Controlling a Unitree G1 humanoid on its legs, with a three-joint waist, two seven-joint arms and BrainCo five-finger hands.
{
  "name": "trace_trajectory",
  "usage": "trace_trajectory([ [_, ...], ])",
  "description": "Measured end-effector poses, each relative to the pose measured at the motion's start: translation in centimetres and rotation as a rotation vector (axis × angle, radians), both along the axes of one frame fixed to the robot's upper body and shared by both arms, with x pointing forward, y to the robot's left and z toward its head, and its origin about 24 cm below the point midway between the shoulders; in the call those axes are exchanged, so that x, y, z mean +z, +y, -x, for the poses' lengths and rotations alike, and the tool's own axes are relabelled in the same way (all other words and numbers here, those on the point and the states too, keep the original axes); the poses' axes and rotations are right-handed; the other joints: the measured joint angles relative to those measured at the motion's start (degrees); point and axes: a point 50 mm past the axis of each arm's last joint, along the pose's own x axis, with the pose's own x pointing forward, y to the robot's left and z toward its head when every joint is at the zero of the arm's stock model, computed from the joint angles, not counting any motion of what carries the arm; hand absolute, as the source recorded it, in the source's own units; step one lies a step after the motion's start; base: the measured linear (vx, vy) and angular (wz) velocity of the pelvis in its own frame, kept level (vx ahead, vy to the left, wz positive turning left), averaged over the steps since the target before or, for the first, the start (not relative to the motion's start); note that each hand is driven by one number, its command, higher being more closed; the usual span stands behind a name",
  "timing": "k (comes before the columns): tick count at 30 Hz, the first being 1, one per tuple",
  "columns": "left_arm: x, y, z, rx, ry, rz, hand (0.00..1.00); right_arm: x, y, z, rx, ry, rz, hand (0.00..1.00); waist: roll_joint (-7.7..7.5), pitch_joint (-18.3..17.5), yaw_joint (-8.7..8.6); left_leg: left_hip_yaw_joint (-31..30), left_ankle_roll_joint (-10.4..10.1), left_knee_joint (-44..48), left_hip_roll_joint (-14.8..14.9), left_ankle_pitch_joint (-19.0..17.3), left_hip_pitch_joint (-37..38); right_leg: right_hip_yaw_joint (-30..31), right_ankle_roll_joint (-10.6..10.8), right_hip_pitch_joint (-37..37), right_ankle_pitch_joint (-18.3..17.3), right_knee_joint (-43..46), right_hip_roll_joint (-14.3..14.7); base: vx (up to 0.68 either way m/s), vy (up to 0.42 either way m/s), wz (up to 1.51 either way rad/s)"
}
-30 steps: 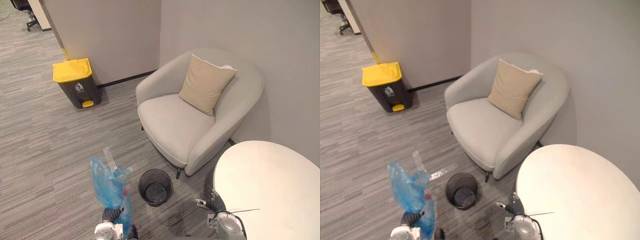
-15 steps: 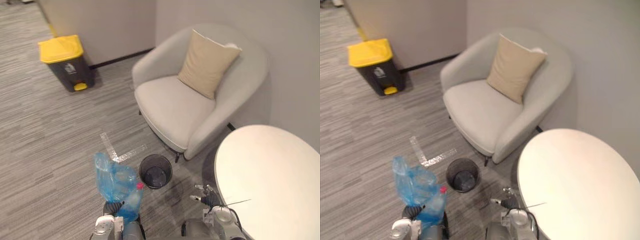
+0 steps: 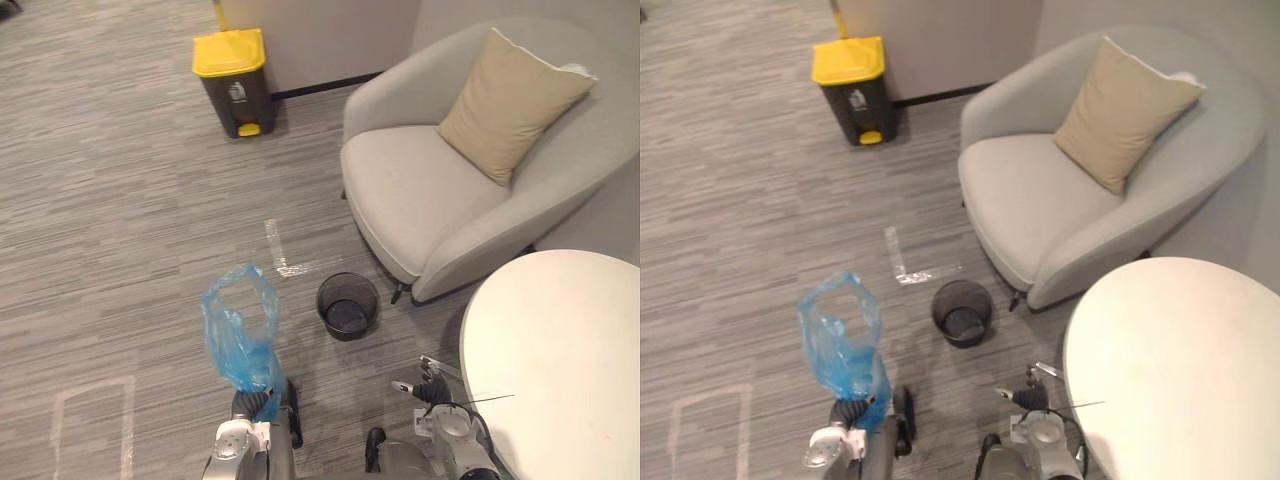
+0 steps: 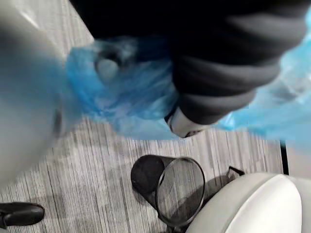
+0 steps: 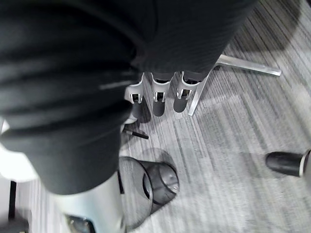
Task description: Gather rubbish on tea table into small bin, then transfer packed bag to large trash can.
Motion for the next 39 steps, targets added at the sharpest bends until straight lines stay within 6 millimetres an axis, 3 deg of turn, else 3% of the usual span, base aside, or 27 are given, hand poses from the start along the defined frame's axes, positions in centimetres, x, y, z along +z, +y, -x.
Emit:
trace_trajectory([
  [1, 0.1, 0.2, -0.4, -0.006, -0.007, -0.008, 1.0, -0.1, 0.0, -0.1, -0.002, 0.005, -0.001, 0.0, 0.81, -0.12, -0.45, 1.15, -0.59, -6.19, -0.97, 0.01, 2.01, -1.48, 0.96, 0.46, 1.59, -2.03, 0.16, -0.06, 0.211, 0.8],
  [3, -0.1, 0.6, -0.3, -0.019, 0.01, -0.027, 1.0, -0.2, 0.5, -0.2, -0.001, 0.012, -0.021, 0.0, 0.06, 0.09, -0.61, 0.69, -1.6, -11.6, -2.62, 0.92, 4.21, -2.89, 1.74, 2.38, 3.57, -5.1, 0.19, -0.06, 0.158, 0.5],
  [5, -0.6, 1.8, 0.6, -0.042, 0.053, -0.076, 1.0, -0.6, 1.7, 0.0, 0.005, 0.029, -0.051, 0.0, -2.35, -0.39, -0.67, -0.97, -0.35, -15.43, -5.58, 3.32, 5.53, -4.21, 2.74, 4.73, 5.67, -8.62, -1.13, -0.07, 0.144, 0.45],
  [10, -1.5, 2.5, 2.1, -0.047, 0.118, -0.102, 1.0, -0.9, 1.7, 0.0, 0.028, 0.058, -0.03, 0.0, -2.85, -0.56, -0.57, -1.63, 1.64, -18.62, -9.0, 5.3, 6.47, -4.69, 4.03, 4.79, 5.8, -8.79, -3.58, -0.08, 0.131, 0.16],
  [12, -1.6, 2.6, 2.4, -0.045, 0.131, -0.105, 1.0, -1.2, 1.6, 0.4, 0.027, 0.08, -0.03, 0.0, -3.13, -0.36, -0.77, -2.39, 2.49, -17.29, -9.96, 3.6, 5.79, -5.07, 5.45, 4.49, 3.97, -7.02, -4.82, -0.07, 0.134, 0.28],
  [14, -1.6, 2.6, 2.4, -0.044, 0.131, -0.105, 1.0, -1.6, 1.6, 0.8, 0.024, 0.109, -0.032, 0.0, -4.37, 0.22, -0.99, -3.03, 3.72, -12.6, -10.91, 1.07, 4.02, -5.13, 7.25, 3.5, 0.13, -2.23, -7.25, 0.04, 0.118, 0.43],
  [15, -1.6, 2.7, 2.4, -0.04, 0.13, -0.106, 1.0, -1.6, 1.3, 1.0, 0.014, 0.113, -0.027, 0.0, -4.11, 0.4, -1.06, -3.86, 4.38, -7.27, -10.91, -2.18, 2.08, -5.07, 8.82, 3.14, -2.12, 1.27, -8.22, 0.07, 0.143, 0.49],
  [16, -1.6, 3.2, 2.8, -0.028, 0.136, -0.116, 1.0, -1.7, 1.2, 1.3, 0.012, 0.122, -0.025, 0.0, -4.77, 0.38, -0.93, -5.81, 4.85, -3.45, -12.11, -5.36, 0.5, -4.26, 9.85, 3.09, -4.11, 4.36, -9.48, 0.08, 0.136, 0.53],
  [17, -1.6, 3.4, 2.9, -0.026, 0.137, -0.121, 1.0, -1.8, 1.0, 1.5, 0.01, 0.126, -0.023, 0.0, -5.17, 0.23, -1.11, -6.57, 5.12, -2.9, -12.71, -6.03, 0.29, -3.68, 9.79, 2.97, -4.23, 5.95, -10.02, 0.15, 0.113, 0.63],
  [18, -1.5, 3.5, 2.8, -0.019, 0.131, -0.124, 1.0, -1.8, 1.0, 1.5, 0.011, 0.129, -0.022, 0.0, -5.64, 0.81, -1.54, -8.13, 5.94, -1.59, -13.7, -7.38, 0.44, -0.92, 6.94, 0.66, -2.81, 12.91, -10.88, 0.19, 0.15, 0.65],
  [19, -1.2, 3.5, 2.1, -0.003, 0.108, -0.127, 1.0, -1.8, 1.1, 1.4, 0.013, 0.127, -0.024, 0.0, -4.5, 1.94, -1.68, -9.87, 6.66, -1.63, -13.39, -7.86, 1.56, 3.98, 4.08, -4.57, -1.2, 23.06, -9.99, 0.19, 0.154, 0.67],
  [20, -1.1, 3.6, 2.0, 0.002, 0.101, -0.131, 1.0, -1.8, 1.3, 1.5, 0.013, 0.129, -0.029, 0.0, -3.89, 2.28, -1.69, -10.9, 6.81, -1.67, -13.12, -8.11, 2.13, 5.34, 4.25, -5.67, -2.38, 25.04, -8.57, 0.24, 0.184, 0.61],
  [21, -0.8, 3.6, 1.7, 0.013, 0.083, -0.128, 1.0, -1.9, 1.6, 1.6, 0.015, 0.132, -0.037, 0.0, -3.56, 2.56, -1.85, -12.61, 6.98, -2.41, -12.64, -8.74, 3.63, 6.22, 4.17, -7.71, -4.89, 26.43, -5.24, 0.25, 0.101, 0.5],
  [23, -0.5, 4.1, 1.2, 0.029, 0.068, -0.133, 1.0, -1.9, 1.3, 1.6, 0.014, 0.131, -0.029, 0.0, -3.76, 2.59, -1.9, -14.27, 7.85, -5.29, -13.08, -9.47, 7.64, 3.36, 3.13, -10.9, -5.45, 22.07, -0.31, 0.37, 0.044, 0.51],
  [25, -0.4, 4.3, 0.9, 0.025, 0.062, -0.142, 1.0, -1.9, 1.1, 1.7, 0.01, 0.133, -0.026, 0.0, -3.85, 2.62, -2.01, -15.42, 7.26, -7.19, -13.33, -9.8, 10.18, 0.3, 1.38, -11.93, -4.19, 16.48, 2.09, 0.4, -0.009, 0.5],
  [26, -0.3, 4.5, 0.7, 0.018, 0.056, -0.15, 1.0, -2.1, 1.0, 2.2, 0.002, 0.143, -0.026, 0.0, -5.07, 1.88, -2.68, -17.16, 6.1, -10.15, -14.74, -9.97, 12.89, -0.11, -2.25, -12.66, -1.03, 9.37, 4.0, 0.42, -0.022, 0.55],
  [27, -0.3, 4.5, 0.7, 0.018, 0.055, -0.15, 1.0, -2.1, 1.0, 2.2, 0.001, 0.143, -0.026, 0.0, -5.1, 1.87, -2.75, -17.28, 6.03, -10.21, -14.79, -10.01, 13.05, -0.11, -2.43, -12.67, -0.84, 9.16, 4.05, 0.49, -0.06, 0.87],
  [28, -0.3, 4.3, 0.6, 0.017, 0.053, -0.145, 1.0, -2.2, 0.6, 2.9, -0.035, 0.146, -0.032, 0.0, -5.36, 1.4, -3.93, -19.52, 4.82, -10.74, -14.98, -10.87, 15.36, -0.15, -5.64, -11.84, 3.38, 8.27, 4.57, 0.51, -0.063, 0.83],
  [29, -0.2, 3.7, 0.5, 0.014, 0.04, -0.128, 1.0, -2.1, 0.1, 2.9, -0.059, 0.14, -0.029, 0.0, -3.57, 1.0, -4.3, -19.56, 3.64, -8.61, -13.58, -10.89, 15.43, -3.09, -5.83, -9.61, 2.28, 7.19, 4.91, 0.64, -0.066, 0.85],
  [30, 0.2, 3.4, -0.1, 0.008, 0.017, -0.119, 1.0, -1.8, 0.0, 2.6, -0.061, 0.126, -0.026, 0.0, -3.34, 1.22, -4.34, -18.36, 3.06, -5.47, -13.06, -10.69, 14.39, -3.61, -5.89, -8.29, 1.88, 6.54, 5.11, 0.64, -0.048, 0.53],
  [31, 0.5, 2.8, -0.4, 0.013, -0.008, -0.101, 1.0, -1.4, -0.2, 2.2, -0.06, 0.096, -0.021, 0.0, -2.51, 1.74, -4.26, -14.85, 1.13, 5.26, -11.85, -9.67, 11.0, -4.56, -5.96, -4.86, 1.72, 4.81, 5.82, 0.71, -0.039, 0.2],
  [32, 0.7, 2.3, -0.3, 0.029, -0.026, -0.078, 1.0, -1.1, 0.2, 2.0, -0.041, 0.074, -0.022, 0.0, -1.81, 2.03, -3.67, -10.81, -1.99, 21.95, -8.13, -4.64, 6.21, -3.82, -6.16, 1.17, 1.59, 1.39, 7.22, 0.7, -0.024, 0.04],
  [33, 0.7, 2.2, 0.0, 0.036, -0.03, -0.071, 1.0, -1.0, 0.5, 1.8, -0.034, 0.066, -0.027, 0.0, -2.11, 2.14, -3.21, -9.74, -1.31, 26.24, -6.66, -4.54, 4.57, -2.98, -6.5, 2.89, 1.38, 0.57, 7.7, 0.69, 0.032, -0.38],
  [34, 1.0, 2.1, -0.1, 0.034, -0.045, -0.064, 1.0, -0.7, 1.1, 1.3, -0.025, 0.04, -0.039, 0.0, -1.87, 2.04, -1.95, -6.33, 1.39, 34.07, -3.38, -7.15, 1.45, -0.57, -7.2, 7.18, 0.73, -1.53, 8.27, 0.52, 0.075, -0.64],
  [36, 1.4, 1.9, -0.7, 0.023, -0.069, -0.053, 1.0, -0.5, 1.5, 0.8, -0.025, 0.025, -0.052, 0.0, -3.27, 2.33, -0.39, -4.08, 3.47, 34.36, -0.86, -9.52, -3.48, 1.58, -7.2, 10.24, 0.68, -3.34, 7.54, 0.47, 0.096, -0.6],
  [38, 1.8, 1.7, -1.4, 0.026, -0.096, -0.046, 1.0, -0.4, 2.0, 0.6, -0.029, 0.017, -0.064, 0.0, -4.46, 2.86, 0.93, -4.63, 3.17, 23.83, 0.21, -10.07, -9.25, 3.91, -5.15, 12.89, -0.56, -4.17, 4.86, 0.42, 0.168, -0.58],
  [39, 1.8, 1.7, -1.5, 0.029, -0.099, -0.043, 1.0, -0.4, 1.9, 0.5, -0.035, 0.017, -0.065, 0.0, -4.26, 2.85, 1.03, -5.1, 2.34, 19.43, 0.09, -9.4, -10.04, 4.36, -4.2, 13.45, -1.16, -4.17, 4.21, 0.43, 0.25, -0.6],
])
